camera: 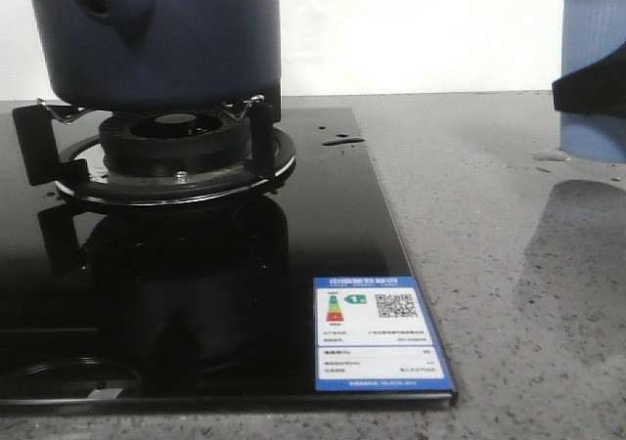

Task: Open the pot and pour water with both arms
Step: 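Carry the cup back and set it upright on the counter, then open the right gripper and withdraw it from the cup, then lower the lid onto the pot and open the left gripper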

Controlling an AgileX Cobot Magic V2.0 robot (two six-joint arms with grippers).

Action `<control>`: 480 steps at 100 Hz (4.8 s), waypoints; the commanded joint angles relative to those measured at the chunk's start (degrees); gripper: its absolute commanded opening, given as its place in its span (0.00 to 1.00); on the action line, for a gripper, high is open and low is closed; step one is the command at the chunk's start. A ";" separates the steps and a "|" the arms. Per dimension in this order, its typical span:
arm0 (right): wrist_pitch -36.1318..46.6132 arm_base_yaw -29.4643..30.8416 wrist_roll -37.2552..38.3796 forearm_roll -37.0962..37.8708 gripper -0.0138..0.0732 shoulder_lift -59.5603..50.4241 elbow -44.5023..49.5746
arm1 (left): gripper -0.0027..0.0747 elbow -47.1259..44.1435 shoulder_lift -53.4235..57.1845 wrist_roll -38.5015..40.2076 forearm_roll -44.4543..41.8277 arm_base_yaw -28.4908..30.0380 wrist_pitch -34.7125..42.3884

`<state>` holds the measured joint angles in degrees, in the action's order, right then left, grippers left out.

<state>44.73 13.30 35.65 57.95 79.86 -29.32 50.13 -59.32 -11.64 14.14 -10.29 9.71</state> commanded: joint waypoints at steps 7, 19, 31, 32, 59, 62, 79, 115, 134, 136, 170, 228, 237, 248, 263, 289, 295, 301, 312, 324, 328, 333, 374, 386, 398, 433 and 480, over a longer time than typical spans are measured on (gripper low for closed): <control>5.40 0.34 -2.29 -2.57 0.56 0.69 -1.21 | 0.47 2.03 1.23 0.31 -0.39 0.24 6.16; 6.31 0.34 -2.29 -2.84 0.56 1.55 -1.21 | 0.47 2.03 1.23 0.31 -0.39 0.24 6.16; 6.31 0.34 -2.29 -2.84 0.56 2.34 -1.21 | 0.47 2.03 1.23 0.31 -0.39 0.24 6.16; 6.31 0.34 -2.29 -2.84 0.56 2.45 -1.21 | 0.47 2.03 1.23 0.31 -0.39 0.24 6.16; 5.97 0.34 -2.29 -2.84 0.56 2.44 -1.21 | 0.47 2.03 1.23 0.31 -0.39 0.24 6.16; 5.74 0.34 -2.29 -2.84 0.56 2.44 -1.21 | 0.47 2.03 1.23 0.31 -0.39 0.24 6.16; 4.39 0.34 -2.09 -2.84 0.71 2.44 -1.21 | 0.47 2.03 1.23 0.31 -0.39 0.24 6.16; 3.48 0.34 1.38 -2.19 0.93 0.38 -0.99 | 0.47 2.03 1.23 0.31 -0.39 0.24 6.16; 1.23 0.34 1.38 -2.04 0.93 -3.47 1.97 | 0.47 2.03 1.23 0.31 -0.39 0.24 6.16; 0.86 0.34 1.38 -2.04 0.93 -4.01 2.23 | 0.47 2.03 1.23 0.31 -0.39 0.24 6.16; -5.05 0.34 2.93 -2.04 0.93 -15.19 10.14 | 0.47 2.03 1.23 0.31 -0.39 0.14 6.26; -7.84 0.34 12.99 0.36 0.93 -35.09 17.73 | 0.47 2.03 -2.65 0.31 -2.48 -13.42 7.59; -7.84 0.34 13.95 0.96 0.93 -35.97 17.73 | 0.47 2.03 -4.50 0.31 -2.48 -15.81 8.44; -7.84 0.34 13.95 0.96 0.93 -36.14 17.73 | 0.47 2.03 -6.77 0.31 -2.51 -18.16 10.34; -7.84 0.34 13.95 1.12 0.93 -36.14 17.73 | 0.47 2.03 -9.37 0.31 -2.73 -20.07 12.15; -7.84 0.34 13.95 1.22 0.93 -36.14 17.73 | 0.47 2.03 -12.38 0.31 -2.73 -20.74 12.95; -7.84 0.34 13.95 1.22 0.93 -36.14 17.73 | 0.47 2.03 -13.03 0.31 -2.73 -21.16 13.30; -7.84 0.34 13.95 1.22 0.93 -36.14 17.73 | 0.47 2.03 -13.86 0.31 -2.83 -21.50 13.48; -7.84 0.34 13.95 1.22 0.93 -36.14 17.73 | 0.47 2.03 -14.71 0.31 -2.95 -21.59 13.48; -7.97 0.34 13.95 1.22 0.93 -36.14 17.73 | 0.47 2.03 -15.11 0.31 -2.95 -21.59 13.57; -7.97 0.34 13.95 1.22 0.93 -36.14 17.73 | 0.47 2.03 -15.11 0.31 -2.95 -21.59 13.57; -7.97 0.34 13.95 1.22 0.93 -36.14 17.73 | 0.47 2.03 -15.11 0.31 -2.95 -21.59 13.71; -7.97 0.34 13.95 1.22 0.93 -36.14 17.73 | 0.58 2.03 -15.11 0.31 -2.95 -21.59 12.97; -7.97 0.34 13.95 1.22 0.93 -36.14 17.73 | 0.73 2.03 -14.98 0.31 -2.95 -21.59 12.97; -7.97 0.34 13.95 1.22 0.93 -36.14 17.73 | 0.73 2.03 -13.94 0.31 -2.95 -21.59 12.97; -1.32 0.34 13.98 1.22 0.93 -37.49 17.49 | 0.73 2.03 -2.86 0.20 -2.95 -16.13 7.59; -0.76 0.34 14.08 -4.55 0.31 -47.78 9.00 | 0.12 -2.50 11.22 -0.14 -2.95 -3.07 -1.56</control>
<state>43.08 13.30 49.52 56.46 32.21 -16.25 47.44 -50.59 -11.75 11.36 -14.39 4.75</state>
